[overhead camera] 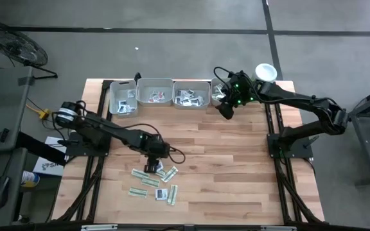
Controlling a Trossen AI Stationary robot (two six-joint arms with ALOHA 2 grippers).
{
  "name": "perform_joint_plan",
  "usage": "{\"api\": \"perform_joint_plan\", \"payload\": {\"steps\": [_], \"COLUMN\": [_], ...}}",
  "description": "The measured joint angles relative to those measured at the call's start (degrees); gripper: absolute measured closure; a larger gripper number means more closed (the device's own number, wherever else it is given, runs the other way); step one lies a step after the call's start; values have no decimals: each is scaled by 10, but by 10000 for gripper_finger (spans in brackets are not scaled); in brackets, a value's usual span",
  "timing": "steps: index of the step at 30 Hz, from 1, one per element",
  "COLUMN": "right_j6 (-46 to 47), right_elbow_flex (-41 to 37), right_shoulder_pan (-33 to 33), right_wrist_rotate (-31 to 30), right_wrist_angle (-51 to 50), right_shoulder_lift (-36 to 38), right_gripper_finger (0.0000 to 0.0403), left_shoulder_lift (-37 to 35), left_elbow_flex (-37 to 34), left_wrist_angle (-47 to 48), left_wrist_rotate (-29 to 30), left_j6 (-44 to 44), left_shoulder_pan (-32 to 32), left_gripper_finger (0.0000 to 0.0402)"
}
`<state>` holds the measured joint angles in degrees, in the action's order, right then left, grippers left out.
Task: Pick & Place First Aid Supplies
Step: Put the gray towelette pack into the middle right gray bin
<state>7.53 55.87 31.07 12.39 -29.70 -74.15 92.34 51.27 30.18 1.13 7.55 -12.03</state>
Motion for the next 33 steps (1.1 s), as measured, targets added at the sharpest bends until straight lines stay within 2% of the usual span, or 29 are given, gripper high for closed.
{"api": "perform_joint_plan", "payload": {"steps": [5,13,31,33], "right_j6": [0,0,1,1], "right_elbow_flex": [0,0,0,0], "right_shoulder_pan": [0,0,0,0], "right_wrist_rotate": [0,0,0,0], "right_wrist_angle": [-1,-2,-2,-2], "right_shoulder_lift": [0,0,0,0], "right_gripper_finger": [183,183,183,183], "left_shoulder_lift": [27,66,76,76], "left_elbow_flex": [0,3,2,2], "left_wrist_angle": [-1,-2,-6,-5], "left_wrist_rotate": [-6,18,5,2], "left_j6": [2,4,5,6], "left_shoulder_pan": [0,-1,0,0], "left_gripper_finger": [178,202,385,396]}}
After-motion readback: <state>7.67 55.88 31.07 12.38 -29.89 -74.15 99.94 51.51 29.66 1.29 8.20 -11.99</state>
